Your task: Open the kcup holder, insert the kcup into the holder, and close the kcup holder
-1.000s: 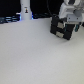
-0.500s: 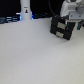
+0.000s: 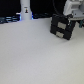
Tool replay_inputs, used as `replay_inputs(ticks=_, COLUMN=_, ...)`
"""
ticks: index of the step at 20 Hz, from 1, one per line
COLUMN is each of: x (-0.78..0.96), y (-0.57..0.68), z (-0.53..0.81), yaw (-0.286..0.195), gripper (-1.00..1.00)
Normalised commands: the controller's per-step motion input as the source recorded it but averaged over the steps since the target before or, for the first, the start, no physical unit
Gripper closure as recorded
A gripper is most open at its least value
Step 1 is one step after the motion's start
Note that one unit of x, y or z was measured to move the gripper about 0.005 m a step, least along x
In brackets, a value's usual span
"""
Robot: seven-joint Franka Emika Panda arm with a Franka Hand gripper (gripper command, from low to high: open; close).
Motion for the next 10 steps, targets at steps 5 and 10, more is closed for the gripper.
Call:
replay_inputs(ticks=5, x=-0.18, y=0.02, z=-0.31, yaw=-0.023, gripper=-1.0)
replay_inputs(ticks=10, x=-0.01, y=0.01, z=-0.12, yaw=-0.036, gripper=-1.0)
